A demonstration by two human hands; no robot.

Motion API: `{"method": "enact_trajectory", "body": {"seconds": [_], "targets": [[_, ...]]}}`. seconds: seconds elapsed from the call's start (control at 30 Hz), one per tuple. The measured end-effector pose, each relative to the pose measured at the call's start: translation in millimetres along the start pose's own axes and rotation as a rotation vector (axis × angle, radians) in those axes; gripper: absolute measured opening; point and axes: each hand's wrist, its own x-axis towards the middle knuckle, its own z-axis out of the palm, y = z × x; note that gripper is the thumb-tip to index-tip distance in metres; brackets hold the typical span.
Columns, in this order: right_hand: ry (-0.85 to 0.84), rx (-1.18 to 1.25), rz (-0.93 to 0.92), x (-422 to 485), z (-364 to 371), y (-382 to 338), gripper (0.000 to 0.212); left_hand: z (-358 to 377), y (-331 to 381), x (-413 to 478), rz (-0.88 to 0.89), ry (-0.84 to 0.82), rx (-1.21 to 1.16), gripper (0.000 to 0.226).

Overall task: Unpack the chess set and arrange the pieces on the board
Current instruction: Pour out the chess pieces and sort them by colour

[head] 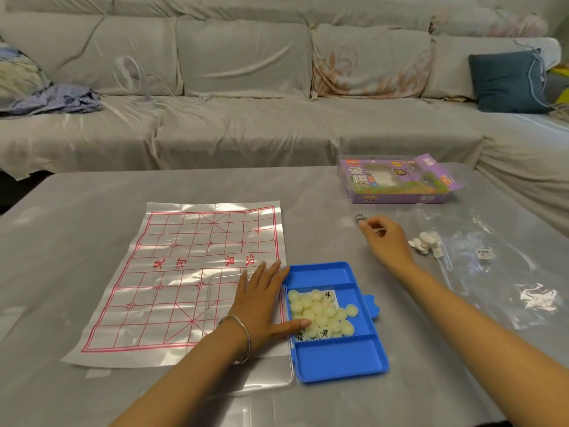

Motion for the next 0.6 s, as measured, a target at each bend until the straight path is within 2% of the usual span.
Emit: {"method": "enact_trajectory", "body": {"seconds": [0.1,0.2,0.27,0.33,0.6], "targets": [[-0.296,0.026,-0.003,-40,-4,-30,0.013,-2,6,-15,0.054,-0.038,0.017,0.122],[-0.508,-0.158,-0.055,-77,-6,-40,0.016,-1,13,-32,0.056,-0.075,-0.022,0.12],[-0.534,-0.36,-0.152,-96,-1,-37,0.022,-2,19,-41,0.056,-0.085,-0.041,0.118],[-0.574,-0.438,-0.216,-107,7,-31,0.031,0,21,-47,0.055,-0.084,-0.063,0.119],[-0.542,-0.345,-0.303,-118,24,-16,0.044,3,21,-51,0.062,-0.027,-0.147,0.126]]}}
